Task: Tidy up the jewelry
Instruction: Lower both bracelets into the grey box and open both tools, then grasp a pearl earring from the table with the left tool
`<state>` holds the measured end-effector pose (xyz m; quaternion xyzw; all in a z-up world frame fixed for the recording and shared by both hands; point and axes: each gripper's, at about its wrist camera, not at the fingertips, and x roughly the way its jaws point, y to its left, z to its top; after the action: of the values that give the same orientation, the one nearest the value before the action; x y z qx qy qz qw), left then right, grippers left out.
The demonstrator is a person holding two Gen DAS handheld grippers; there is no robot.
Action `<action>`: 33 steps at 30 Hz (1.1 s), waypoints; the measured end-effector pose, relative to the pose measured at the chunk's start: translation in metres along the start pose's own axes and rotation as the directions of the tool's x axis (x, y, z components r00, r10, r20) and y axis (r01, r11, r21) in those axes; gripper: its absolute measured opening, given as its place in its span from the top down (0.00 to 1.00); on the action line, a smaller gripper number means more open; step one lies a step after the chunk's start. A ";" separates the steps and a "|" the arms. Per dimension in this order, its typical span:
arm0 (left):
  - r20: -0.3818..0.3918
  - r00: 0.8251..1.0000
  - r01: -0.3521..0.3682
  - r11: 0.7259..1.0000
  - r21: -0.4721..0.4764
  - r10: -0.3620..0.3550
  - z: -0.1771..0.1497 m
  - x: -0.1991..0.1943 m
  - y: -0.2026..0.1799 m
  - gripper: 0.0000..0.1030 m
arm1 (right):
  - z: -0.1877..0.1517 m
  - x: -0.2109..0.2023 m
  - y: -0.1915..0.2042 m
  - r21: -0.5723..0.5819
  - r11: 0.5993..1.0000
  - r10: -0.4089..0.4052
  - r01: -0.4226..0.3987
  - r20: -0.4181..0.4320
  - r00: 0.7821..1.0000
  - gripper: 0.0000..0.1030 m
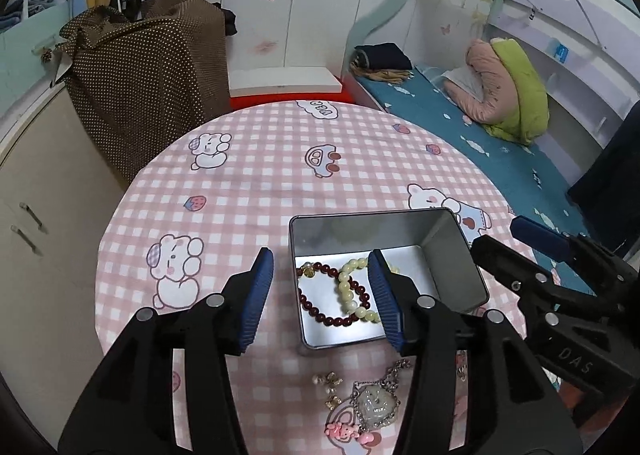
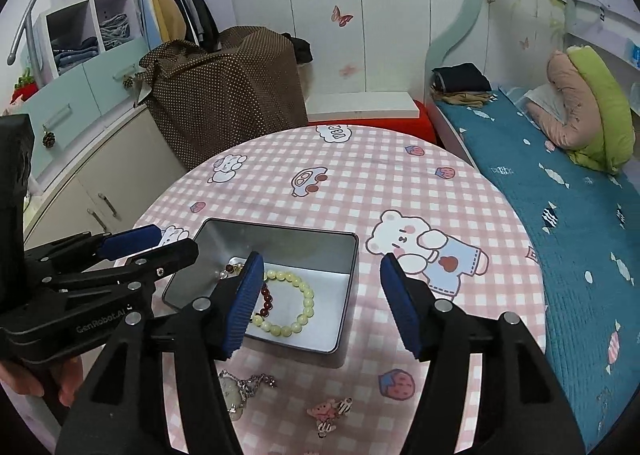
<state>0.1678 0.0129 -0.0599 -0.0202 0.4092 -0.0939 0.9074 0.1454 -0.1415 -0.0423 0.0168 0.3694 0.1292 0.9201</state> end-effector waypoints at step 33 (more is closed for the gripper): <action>-0.117 0.993 -0.011 0.999 0.033 0.015 -0.079 0.004 0.016 0.30 | -0.060 -0.006 -0.005 0.037 0.998 -0.052 0.056 -0.098 0.994 0.31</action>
<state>0.1141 0.0308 -0.1175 0.0027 0.4602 -0.0956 0.8826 0.1016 -0.1522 -0.0820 0.0186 0.4162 0.0974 0.9038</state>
